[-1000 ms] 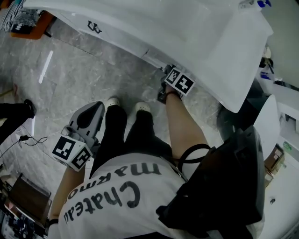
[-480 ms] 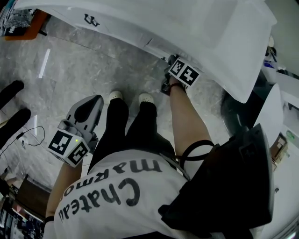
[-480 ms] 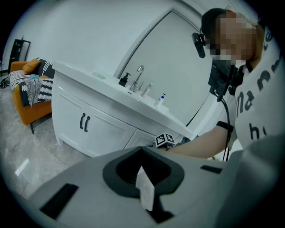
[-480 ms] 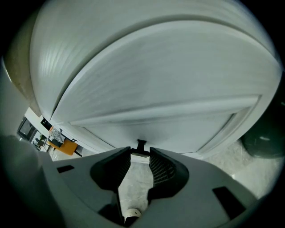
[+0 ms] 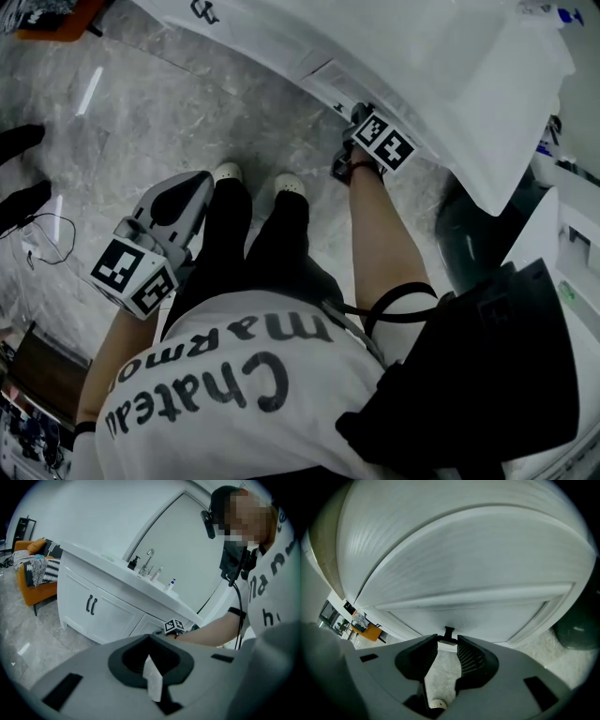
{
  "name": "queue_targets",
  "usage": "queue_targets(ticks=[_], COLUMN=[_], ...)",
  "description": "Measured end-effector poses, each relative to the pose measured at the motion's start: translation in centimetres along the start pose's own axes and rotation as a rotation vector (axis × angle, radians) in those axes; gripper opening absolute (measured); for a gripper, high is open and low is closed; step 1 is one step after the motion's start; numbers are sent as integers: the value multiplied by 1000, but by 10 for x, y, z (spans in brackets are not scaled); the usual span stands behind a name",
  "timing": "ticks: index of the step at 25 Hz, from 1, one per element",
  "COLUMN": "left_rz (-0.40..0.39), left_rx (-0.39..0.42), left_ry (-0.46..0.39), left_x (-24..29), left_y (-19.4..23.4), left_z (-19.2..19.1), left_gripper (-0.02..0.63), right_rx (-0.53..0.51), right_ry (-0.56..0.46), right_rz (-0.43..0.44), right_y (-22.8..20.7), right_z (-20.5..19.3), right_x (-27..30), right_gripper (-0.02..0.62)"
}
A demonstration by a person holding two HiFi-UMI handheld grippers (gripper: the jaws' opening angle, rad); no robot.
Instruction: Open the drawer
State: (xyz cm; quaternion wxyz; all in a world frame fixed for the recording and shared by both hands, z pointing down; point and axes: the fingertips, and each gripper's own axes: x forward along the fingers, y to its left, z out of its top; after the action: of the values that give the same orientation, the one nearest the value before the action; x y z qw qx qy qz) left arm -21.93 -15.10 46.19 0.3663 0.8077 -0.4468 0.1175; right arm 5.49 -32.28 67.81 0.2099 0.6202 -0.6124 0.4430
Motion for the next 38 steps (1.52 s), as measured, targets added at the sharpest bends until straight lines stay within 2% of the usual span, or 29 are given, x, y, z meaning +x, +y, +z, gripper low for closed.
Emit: queue_targets(ticks=[8,38], left_rz=[-11,-68], left_rx=[-5,18], left_ry=[-1,32], left_x=[-1,-3], left_y=[-2,-4], left_z=[-5,-12], left_gripper=[8,8], right_rx=[4,13], right_ry=[14,13], right_rz=[22,25], right_y=[5,10], right_z=[-37,-61], right_x=[-16,-29], right_gripper=[138,138])
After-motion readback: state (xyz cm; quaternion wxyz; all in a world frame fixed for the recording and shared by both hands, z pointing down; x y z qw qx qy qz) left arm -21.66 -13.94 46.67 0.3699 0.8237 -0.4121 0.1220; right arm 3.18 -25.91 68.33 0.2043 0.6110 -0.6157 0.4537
